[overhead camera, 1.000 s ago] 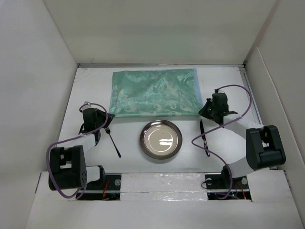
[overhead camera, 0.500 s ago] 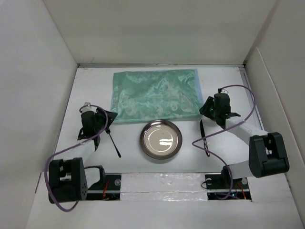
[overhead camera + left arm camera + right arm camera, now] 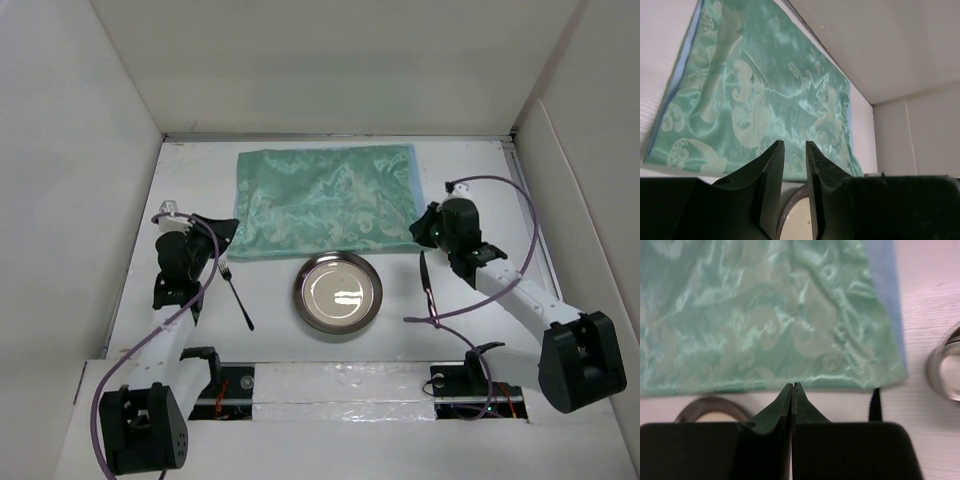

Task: Set the dinner table for one person

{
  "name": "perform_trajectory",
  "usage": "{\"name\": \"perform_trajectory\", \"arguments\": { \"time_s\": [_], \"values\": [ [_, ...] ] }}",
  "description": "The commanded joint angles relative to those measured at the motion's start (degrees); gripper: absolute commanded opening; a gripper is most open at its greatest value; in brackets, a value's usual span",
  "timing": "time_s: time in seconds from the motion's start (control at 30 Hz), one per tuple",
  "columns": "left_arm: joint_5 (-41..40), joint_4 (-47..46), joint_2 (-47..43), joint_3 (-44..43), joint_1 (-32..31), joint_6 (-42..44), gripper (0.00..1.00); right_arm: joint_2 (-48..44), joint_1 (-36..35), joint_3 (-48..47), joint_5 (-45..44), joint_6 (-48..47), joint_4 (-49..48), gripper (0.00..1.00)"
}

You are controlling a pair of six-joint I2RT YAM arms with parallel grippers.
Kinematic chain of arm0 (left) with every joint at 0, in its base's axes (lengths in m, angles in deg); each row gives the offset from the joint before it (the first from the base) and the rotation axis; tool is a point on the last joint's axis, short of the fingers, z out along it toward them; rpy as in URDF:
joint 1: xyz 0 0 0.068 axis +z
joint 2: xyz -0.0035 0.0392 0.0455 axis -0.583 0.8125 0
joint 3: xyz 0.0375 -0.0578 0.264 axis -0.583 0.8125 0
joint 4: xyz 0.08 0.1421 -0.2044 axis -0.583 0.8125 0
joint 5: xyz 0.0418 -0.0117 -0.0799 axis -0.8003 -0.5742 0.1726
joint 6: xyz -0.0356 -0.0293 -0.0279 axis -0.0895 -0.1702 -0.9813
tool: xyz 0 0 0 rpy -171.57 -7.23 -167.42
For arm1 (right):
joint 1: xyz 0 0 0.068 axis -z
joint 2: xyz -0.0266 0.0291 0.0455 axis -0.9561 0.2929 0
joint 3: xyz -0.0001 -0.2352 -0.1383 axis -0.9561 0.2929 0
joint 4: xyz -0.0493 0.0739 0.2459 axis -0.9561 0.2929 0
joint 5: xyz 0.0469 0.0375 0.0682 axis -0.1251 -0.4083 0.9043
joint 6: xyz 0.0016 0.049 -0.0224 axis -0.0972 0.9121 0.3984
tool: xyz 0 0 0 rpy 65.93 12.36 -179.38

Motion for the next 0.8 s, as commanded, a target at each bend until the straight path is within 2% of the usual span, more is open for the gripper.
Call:
{"name": "perform_trajectory", "arguments": {
  "time_s": [0.0, 0.03, 0.07, 0.1, 0.17, 0.27, 0.37, 0.53, 0.57, 0.63, 0.73, 0.77],
  "values": [
    [5.0, 0.5, -0.4, -6.3, -1.2, 0.9, 0.21, -2.4, -6.7, 3.4, 6.1, -1.1, -0.3, 0.00],
    [5.7, 3.6, -0.7, -8.8, -1.9, 1.6, 0.21, -3.0, -8.3, 4.2, 6.4, -0.7, 0.0, 0.01],
    [6.6, 5.7, -1.2, -12.0, -4.0, 2.5, 0.21, -3.8, -9.7, 5.9, 7.0, -0.5, 0.3, 0.20],
    [7.2, 7.9, -1.6, -18.9, -4.8, 3.8, 0.22, -4.9, -10.8, 6.8, 8.0, -0.4, 0.3, 0.32],
    [11.0, 13.4, -1.8, -25.2, -4.8, 7.3, 0.25, -5.1, -13.4, 8.3, 11.3, 0.2, 0.3, 0.60],
    [13.0, 18.1, -2.6, -32.1, -4.8, 12.2, 0.34, -3.5, -16.0, 11.0, 14.1, 1.5, -0.9, 0.73],
    [14.0, 22.1, -2.9, -32.5, -4.8, 16.1, 0.39, -0.1, -17.9, 12.7, 13.4, 3.1, -2.5, 0.75],
    [14.4, 21.3, -4.0, -23.2, -4.8, 18.9, 0.41, 4.8, -17.9, 15.1, 15.5, 5.3, -7.3, 0.71],
    [15.2, 22.9, -2.7, -23.2, -4.8, 21.0, 0.41, 6.7, -17.9, 16.3, 16.4, 6.6, -11.6, 0.64],
    [15.7, 23.2, -2.7, -23.7, -4.8, 21.4, 0.41, 7.6, -17.9, 16.7, 17.0, 7.4, -12.7, 0.61],
    [16.2, 22.7, -2.7, -24.2, -4.8, 21.5, 0.41, 11.7, -17.2, 17.0, 19.2, 8.1, -16.2, 0.49],
    [16.3, 22.9, -2.6, -24.4, -4.8, 21.6, 0.41, 12.5, -17.2, 17.1, 20.1, 8.5, -18.0, 0.39]
  ]
}}
